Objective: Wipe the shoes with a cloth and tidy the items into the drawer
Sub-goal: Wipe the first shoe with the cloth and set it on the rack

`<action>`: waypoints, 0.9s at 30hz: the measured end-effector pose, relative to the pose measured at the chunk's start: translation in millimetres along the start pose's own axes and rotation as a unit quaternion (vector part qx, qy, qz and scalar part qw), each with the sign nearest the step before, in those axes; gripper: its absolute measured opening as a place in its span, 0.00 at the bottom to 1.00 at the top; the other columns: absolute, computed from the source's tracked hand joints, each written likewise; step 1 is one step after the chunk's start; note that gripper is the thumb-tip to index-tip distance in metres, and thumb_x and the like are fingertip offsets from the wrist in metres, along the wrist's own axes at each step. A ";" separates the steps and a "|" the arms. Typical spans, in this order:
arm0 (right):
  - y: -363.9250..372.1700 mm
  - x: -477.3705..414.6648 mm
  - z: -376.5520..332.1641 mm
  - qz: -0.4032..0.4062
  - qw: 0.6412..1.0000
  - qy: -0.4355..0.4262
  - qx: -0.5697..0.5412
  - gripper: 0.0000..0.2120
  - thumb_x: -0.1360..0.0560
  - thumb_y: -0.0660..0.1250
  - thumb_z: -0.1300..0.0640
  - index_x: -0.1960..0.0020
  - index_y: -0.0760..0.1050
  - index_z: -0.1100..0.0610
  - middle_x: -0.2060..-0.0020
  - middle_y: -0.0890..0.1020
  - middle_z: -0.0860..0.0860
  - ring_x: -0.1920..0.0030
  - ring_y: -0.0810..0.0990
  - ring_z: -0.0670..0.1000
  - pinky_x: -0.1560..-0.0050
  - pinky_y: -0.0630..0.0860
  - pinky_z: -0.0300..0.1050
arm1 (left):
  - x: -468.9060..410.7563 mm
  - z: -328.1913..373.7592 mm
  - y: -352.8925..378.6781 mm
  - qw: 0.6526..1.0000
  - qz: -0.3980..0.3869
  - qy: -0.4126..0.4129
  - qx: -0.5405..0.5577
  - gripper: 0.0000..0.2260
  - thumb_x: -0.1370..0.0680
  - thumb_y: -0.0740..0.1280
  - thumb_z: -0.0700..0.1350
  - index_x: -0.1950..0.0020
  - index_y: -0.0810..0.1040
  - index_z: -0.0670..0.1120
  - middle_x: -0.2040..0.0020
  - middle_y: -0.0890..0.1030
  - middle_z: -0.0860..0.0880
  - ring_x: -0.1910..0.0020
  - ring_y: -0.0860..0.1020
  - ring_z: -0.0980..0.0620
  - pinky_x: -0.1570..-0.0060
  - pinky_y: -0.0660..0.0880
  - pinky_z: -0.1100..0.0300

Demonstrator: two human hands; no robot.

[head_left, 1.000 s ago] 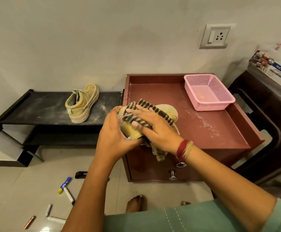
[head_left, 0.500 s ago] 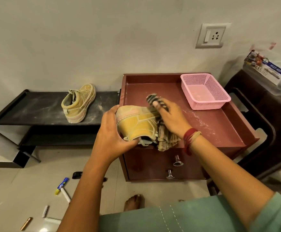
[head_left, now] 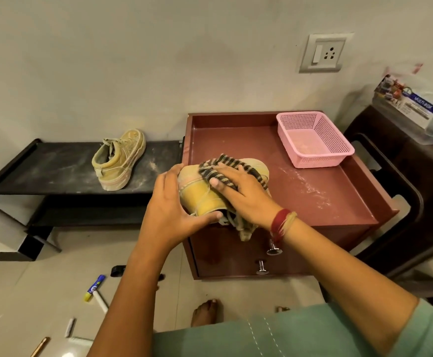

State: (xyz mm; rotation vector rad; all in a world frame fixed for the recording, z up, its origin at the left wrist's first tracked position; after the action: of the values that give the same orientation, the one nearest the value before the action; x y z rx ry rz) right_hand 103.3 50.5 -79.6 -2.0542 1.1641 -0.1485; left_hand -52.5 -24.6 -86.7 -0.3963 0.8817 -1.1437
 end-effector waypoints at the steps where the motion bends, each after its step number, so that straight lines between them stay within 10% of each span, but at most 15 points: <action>1: -0.5 0.7 -1.2 -0.006 1.000 -0.005 -0.003 0.20 0.20 0.57 0.48 0.31 0.68 0.53 0.32 0.70 0.49 0.30 0.61 0.42 0.28 0.46 0.44 | -0.4 -0.5 -0.2 1.000 -0.001 0.000 0.001 0.52 0.43 0.70 0.73 0.27 0.61 0.47 0.37 0.67 0.52 0.40 0.65 0.62 0.43 0.67 0.64; 5: -12.9 -6.3 13.6 0.020 0.990 0.065 0.126 0.21 0.20 0.54 0.44 0.31 0.68 0.51 0.31 0.70 0.51 0.26 0.59 0.49 0.27 0.51 0.48 | -0.2 -0.8 1.4 1.000 -0.005 -0.001 -0.015 0.52 0.42 0.69 0.73 0.27 0.60 0.47 0.35 0.67 0.49 0.39 0.66 0.58 0.44 0.68 0.63; 8: -11.9 1.0 5.3 0.011 0.999 0.033 0.027 0.19 0.20 0.56 0.48 0.32 0.70 0.53 0.32 0.71 0.52 0.29 0.61 0.45 0.30 0.49 0.37 | 0.0 -2.1 0.6 1.000 -0.003 -0.001 -0.020 0.51 0.42 0.69 0.72 0.27 0.60 0.46 0.36 0.67 0.50 0.42 0.65 0.61 0.45 0.68 0.63; 11: -14.6 0.3 20.6 0.027 0.989 0.086 0.120 0.22 0.21 0.52 0.42 0.31 0.67 0.50 0.31 0.69 0.51 0.28 0.61 0.48 0.25 0.43 0.53 | -0.9 -2.8 -1.1 1.000 -0.008 0.001 -0.021 0.50 0.41 0.69 0.71 0.27 0.60 0.47 0.35 0.66 0.50 0.42 0.64 0.61 0.47 0.69 0.62; 15: -39.3 -5.6 38.0 0.161 0.954 0.206 -0.146 0.16 0.20 0.56 0.48 0.42 0.75 0.57 0.47 0.81 0.56 0.43 0.78 0.58 0.38 0.71 0.56 | -1.9 -1.0 -1.9 1.000 -0.011 -0.012 -0.012 0.51 0.42 0.70 0.71 0.26 0.59 0.49 0.35 0.65 0.51 0.41 0.65 0.61 0.46 0.69 0.62; 18: -45.3 -0.9 39.4 0.214 0.951 0.203 -0.089 0.17 0.20 0.56 0.47 0.42 0.75 0.57 0.50 0.81 0.57 0.48 0.79 0.57 0.46 0.76 0.54 | -1.9 -1.7 -2.2 1.000 -0.015 -0.014 -0.009 0.53 0.43 0.71 0.71 0.25 0.57 0.50 0.34 0.64 0.51 0.41 0.63 0.62 0.45 0.67 0.62; 24: -7.4 -2.7 17.6 -0.010 0.998 0.009 0.058 0.20 0.20 0.56 0.48 0.31 0.68 0.55 0.31 0.71 0.52 0.27 0.61 0.50 0.27 0.52 0.48 | -0.6 0.7 2.9 0.999 -0.014 0.007 -0.051 0.51 0.41 0.69 0.71 0.26 0.60 0.46 0.36 0.65 0.48 0.40 0.69 0.53 0.47 0.71 0.60; 27: -19.2 -6.5 27.3 0.010 0.992 0.039 0.122 0.22 0.20 0.54 0.45 0.29 0.66 0.52 0.30 0.69 0.51 0.27 0.59 0.48 0.26 0.47 0.52 | -2.2 -0.3 2.3 0.999 -0.022 0.005 -0.041 0.52 0.43 0.68 0.73 0.26 0.61 0.46 0.36 0.65 0.49 0.39 0.69 0.52 0.44 0.72 0.56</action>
State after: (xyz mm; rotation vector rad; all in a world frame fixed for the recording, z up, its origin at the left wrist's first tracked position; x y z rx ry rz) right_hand 124.8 76.5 -84.5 -1.8348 1.1528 -0.3457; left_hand -51.6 -21.6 -87.6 -0.4792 0.9339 -1.1526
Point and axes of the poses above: each hand's wrist, its own x-axis away from the middle knuckle, its own y-axis out of the palm, z = x × y, the point moved 2 cm from there along -x, towards the middle knuckle
